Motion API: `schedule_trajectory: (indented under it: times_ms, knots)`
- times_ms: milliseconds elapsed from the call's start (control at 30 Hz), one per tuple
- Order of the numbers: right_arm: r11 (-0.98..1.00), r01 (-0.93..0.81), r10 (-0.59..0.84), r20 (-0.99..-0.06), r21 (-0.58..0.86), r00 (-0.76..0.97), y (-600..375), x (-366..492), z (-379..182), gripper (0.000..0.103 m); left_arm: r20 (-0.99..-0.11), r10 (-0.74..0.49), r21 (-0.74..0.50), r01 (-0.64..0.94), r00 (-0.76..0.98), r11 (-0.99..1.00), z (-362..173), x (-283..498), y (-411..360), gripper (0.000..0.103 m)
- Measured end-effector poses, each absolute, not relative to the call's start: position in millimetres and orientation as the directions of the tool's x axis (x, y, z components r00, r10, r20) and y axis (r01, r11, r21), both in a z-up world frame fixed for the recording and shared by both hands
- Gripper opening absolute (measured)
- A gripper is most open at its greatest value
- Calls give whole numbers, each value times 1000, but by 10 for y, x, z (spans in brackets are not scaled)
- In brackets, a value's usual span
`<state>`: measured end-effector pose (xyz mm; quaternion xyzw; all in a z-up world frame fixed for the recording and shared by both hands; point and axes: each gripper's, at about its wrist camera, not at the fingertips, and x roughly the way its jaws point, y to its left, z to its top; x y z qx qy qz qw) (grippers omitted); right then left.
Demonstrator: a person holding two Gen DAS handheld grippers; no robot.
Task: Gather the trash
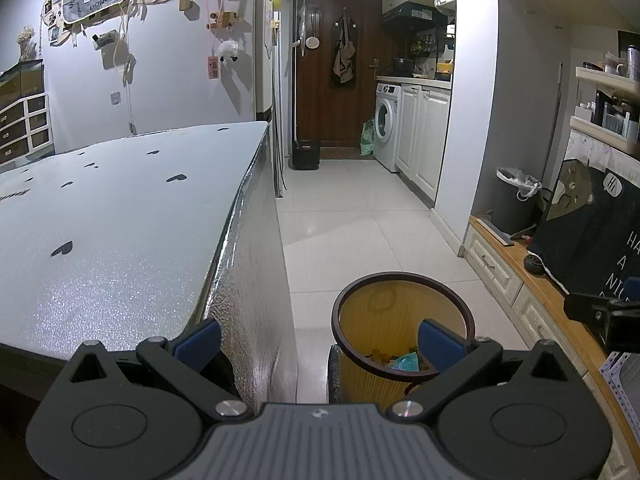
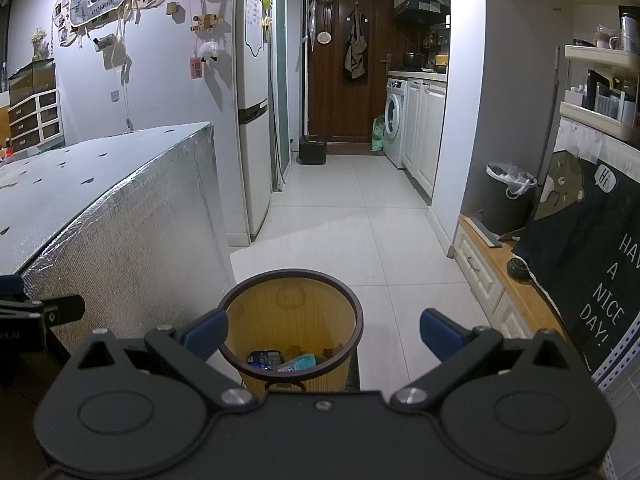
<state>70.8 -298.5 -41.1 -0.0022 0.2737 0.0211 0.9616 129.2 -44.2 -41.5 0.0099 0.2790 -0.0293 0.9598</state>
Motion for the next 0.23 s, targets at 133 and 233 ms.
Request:
schedule_trajectory:
  times_ms: [133, 233]
  knots:
    - [999, -42, 39, -526, 7, 850, -2985, 708, -410, 103, -538, -53, -1, 63, 841, 998, -420, 1291, -431, 103]
    - [999, -41, 38, -526, 7, 850, -2980, 702, -413, 103, -538, -53, 1, 64, 841, 998, -417, 1294, -428, 103]
